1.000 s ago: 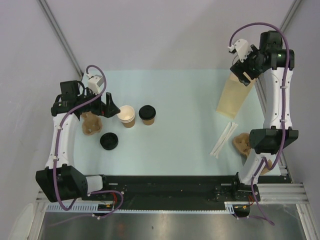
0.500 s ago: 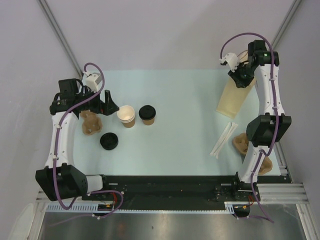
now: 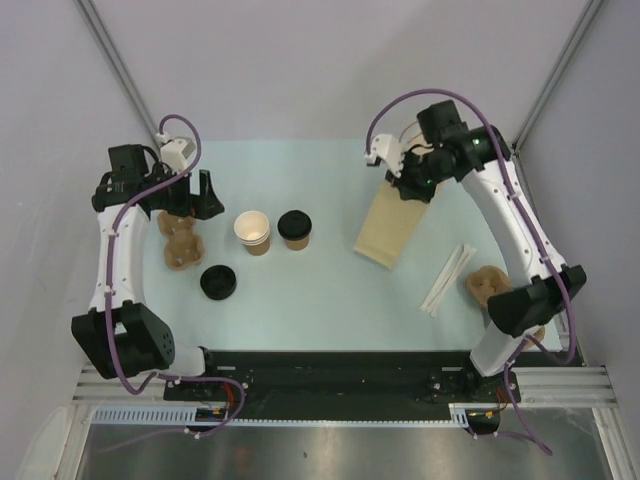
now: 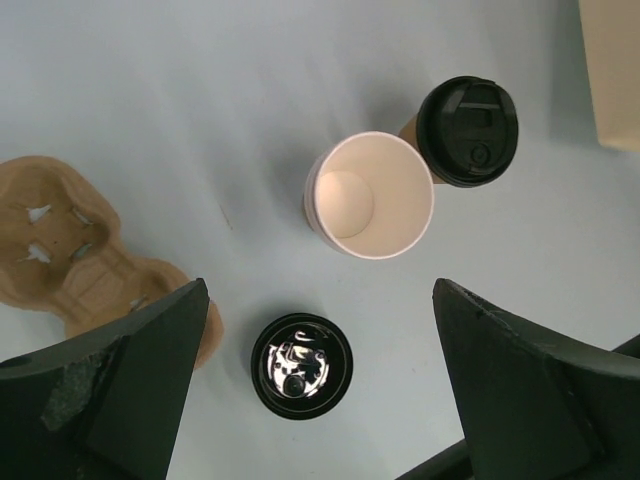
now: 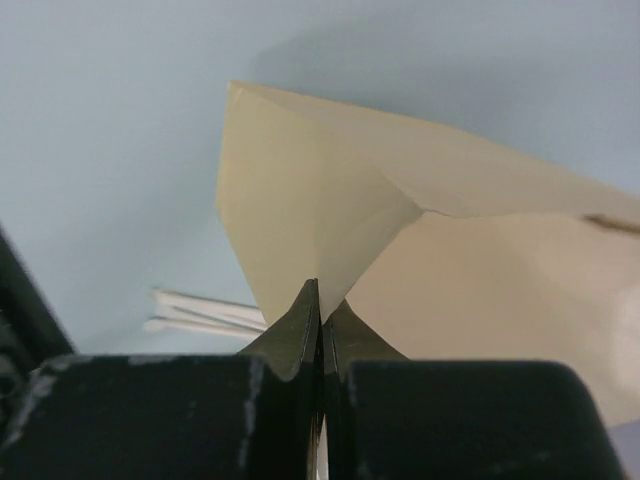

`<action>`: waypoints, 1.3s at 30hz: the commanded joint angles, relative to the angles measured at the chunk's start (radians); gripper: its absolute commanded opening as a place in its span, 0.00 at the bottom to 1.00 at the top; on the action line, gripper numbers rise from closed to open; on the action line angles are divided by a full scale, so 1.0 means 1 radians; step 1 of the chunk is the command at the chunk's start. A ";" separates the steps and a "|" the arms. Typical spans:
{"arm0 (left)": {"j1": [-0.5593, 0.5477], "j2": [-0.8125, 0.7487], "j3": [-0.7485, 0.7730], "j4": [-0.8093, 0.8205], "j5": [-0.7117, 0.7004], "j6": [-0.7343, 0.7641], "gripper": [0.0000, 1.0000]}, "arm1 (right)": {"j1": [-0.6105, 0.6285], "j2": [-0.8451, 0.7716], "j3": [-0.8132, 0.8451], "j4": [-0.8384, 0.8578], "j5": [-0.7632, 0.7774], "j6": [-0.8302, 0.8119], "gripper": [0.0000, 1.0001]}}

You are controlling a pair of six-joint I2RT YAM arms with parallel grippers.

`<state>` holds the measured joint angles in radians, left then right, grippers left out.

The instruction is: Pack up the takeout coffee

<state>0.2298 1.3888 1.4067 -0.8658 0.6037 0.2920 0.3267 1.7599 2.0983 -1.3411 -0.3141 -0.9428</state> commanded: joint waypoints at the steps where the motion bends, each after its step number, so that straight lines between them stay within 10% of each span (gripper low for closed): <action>1: 0.029 0.039 0.084 -0.018 -0.056 0.068 1.00 | 0.179 -0.173 -0.168 -0.164 -0.040 0.116 0.00; 11: 0.118 0.389 0.402 -0.176 -0.117 0.306 1.00 | 0.422 -0.261 -0.339 -0.105 -0.007 0.280 0.02; 14: 0.160 0.458 0.457 -0.187 -0.111 0.406 0.99 | 0.454 -0.264 -0.342 -0.110 0.004 0.280 0.19; 17: 0.204 0.622 0.555 -0.186 -0.096 0.426 0.94 | 0.482 -0.266 -0.321 -0.109 0.021 0.288 0.69; 20: 0.232 0.697 0.609 -0.165 -0.099 0.427 0.87 | 0.483 -0.261 -0.267 -0.110 0.017 0.306 0.81; 39: 0.295 0.954 0.787 -0.128 -0.124 0.470 0.51 | 0.462 -0.257 -0.132 -0.013 0.099 0.371 0.99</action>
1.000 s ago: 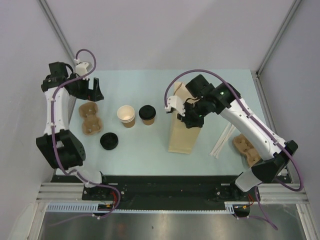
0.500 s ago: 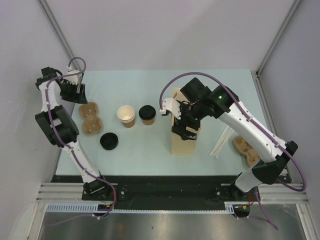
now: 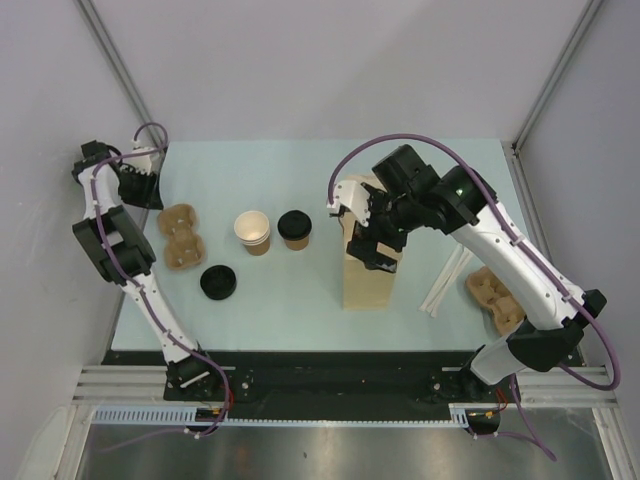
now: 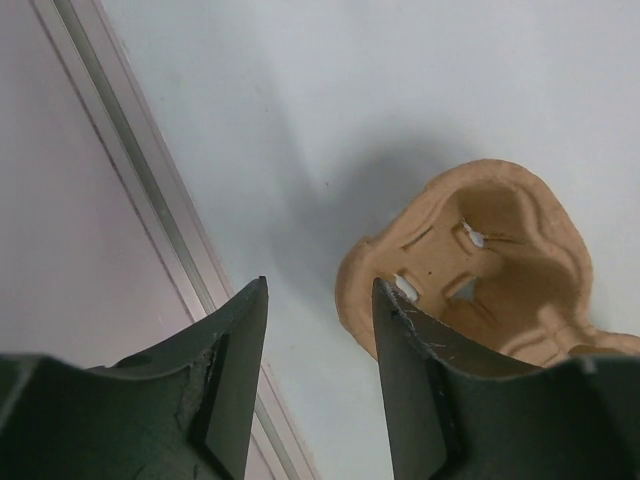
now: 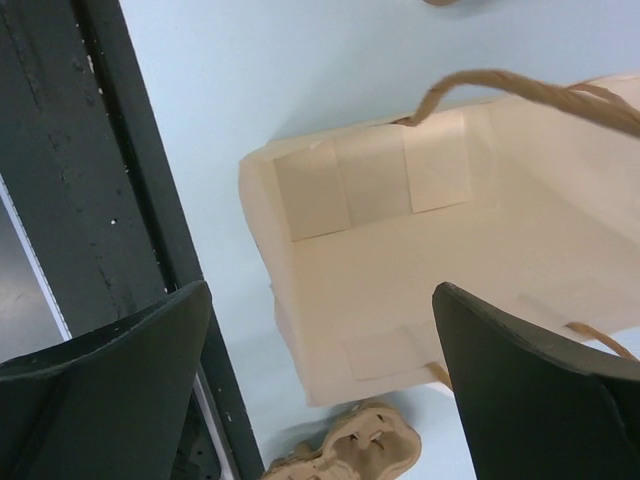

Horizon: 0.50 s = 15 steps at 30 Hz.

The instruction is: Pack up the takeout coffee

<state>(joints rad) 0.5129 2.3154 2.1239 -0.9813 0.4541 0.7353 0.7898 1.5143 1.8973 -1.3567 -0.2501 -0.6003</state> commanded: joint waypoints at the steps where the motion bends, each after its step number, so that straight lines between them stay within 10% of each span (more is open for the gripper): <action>1: 0.010 0.032 0.071 -0.017 0.029 0.029 0.51 | 0.000 -0.005 0.078 0.004 0.035 0.031 1.00; 15: 0.015 0.042 0.056 -0.062 0.092 0.117 0.40 | 0.000 -0.003 0.095 0.030 0.083 0.040 1.00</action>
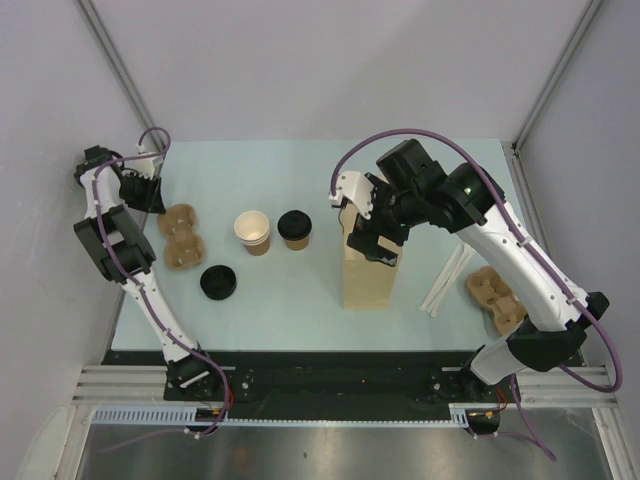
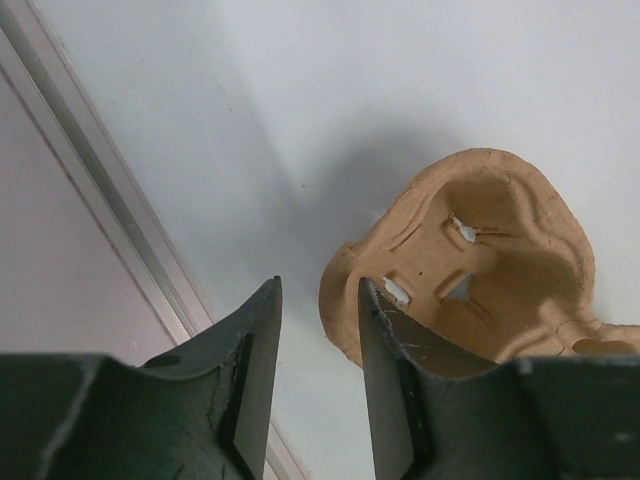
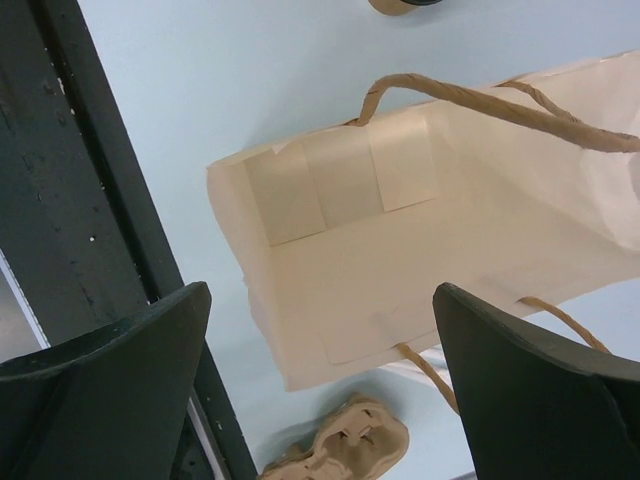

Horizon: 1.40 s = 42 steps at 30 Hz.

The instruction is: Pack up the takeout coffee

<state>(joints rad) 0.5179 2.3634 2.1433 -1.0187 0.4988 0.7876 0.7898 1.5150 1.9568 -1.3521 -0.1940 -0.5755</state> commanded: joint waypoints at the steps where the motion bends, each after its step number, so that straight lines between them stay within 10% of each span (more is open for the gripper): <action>1: 0.010 -0.003 0.040 -0.032 0.046 0.073 0.40 | 0.000 -0.004 0.042 0.033 0.027 0.017 1.00; 25: -0.051 0.019 0.036 -0.090 -0.043 0.265 0.36 | 0.000 -0.029 0.059 0.077 0.059 0.066 1.00; 34: -0.055 -0.064 0.012 -0.071 -0.008 0.256 0.00 | -0.061 -0.018 0.112 0.122 0.073 0.107 1.00; 42: -0.067 -0.262 -0.049 -0.011 0.053 0.050 0.00 | -0.323 0.014 0.299 0.235 -0.011 0.299 1.00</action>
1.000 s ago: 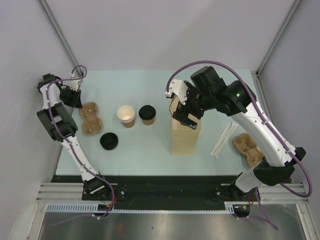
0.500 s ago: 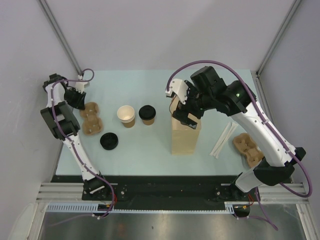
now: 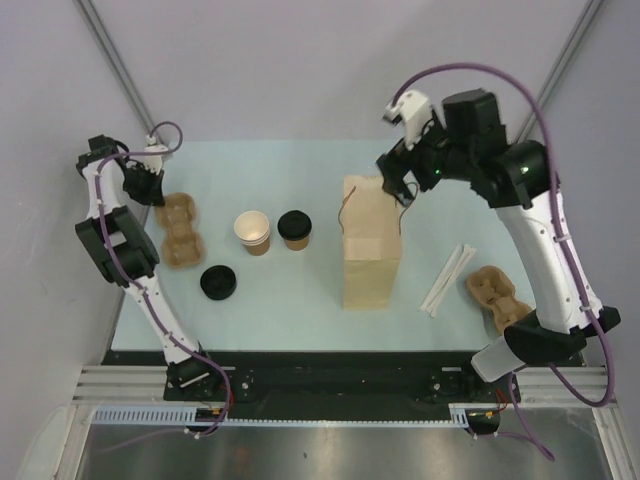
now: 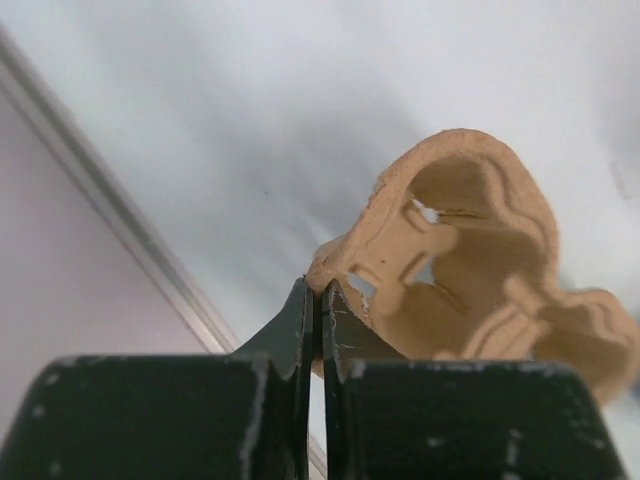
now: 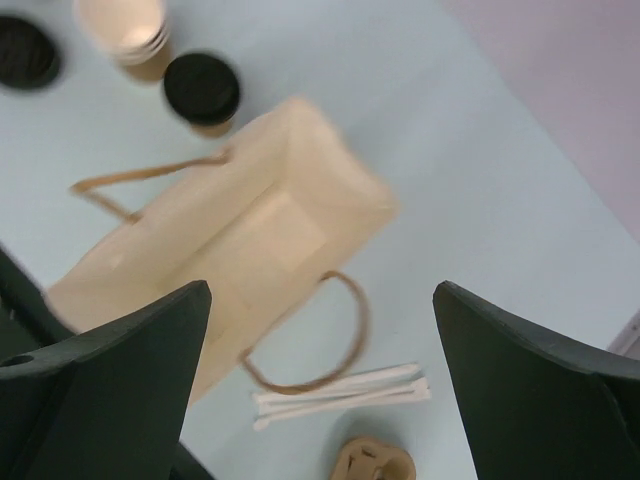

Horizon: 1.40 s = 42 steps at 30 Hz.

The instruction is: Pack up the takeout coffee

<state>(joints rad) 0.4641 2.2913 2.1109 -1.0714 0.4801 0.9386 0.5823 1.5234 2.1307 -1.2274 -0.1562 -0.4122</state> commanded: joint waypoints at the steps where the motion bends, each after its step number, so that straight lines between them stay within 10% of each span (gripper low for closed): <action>1: -0.016 -0.219 -0.035 0.053 0.075 -0.119 0.00 | -0.151 0.011 0.139 0.118 -0.092 0.150 1.00; 18: -0.292 -0.740 -0.117 0.171 0.144 -0.538 0.00 | -0.426 0.211 0.273 0.105 -0.414 -0.013 0.98; 29: -0.773 -0.874 0.024 0.266 -0.139 -0.713 0.00 | -0.052 0.032 0.169 0.308 -0.361 0.059 0.84; 42: -0.808 -0.957 -0.032 0.383 -0.107 -0.719 0.00 | 0.146 0.113 0.201 0.543 -0.267 0.336 0.67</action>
<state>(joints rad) -0.3420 1.3808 2.0857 -0.7502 0.3618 0.2352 0.6727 1.5955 2.2890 -0.7673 -0.4709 -0.1349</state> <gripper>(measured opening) 0.023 0.674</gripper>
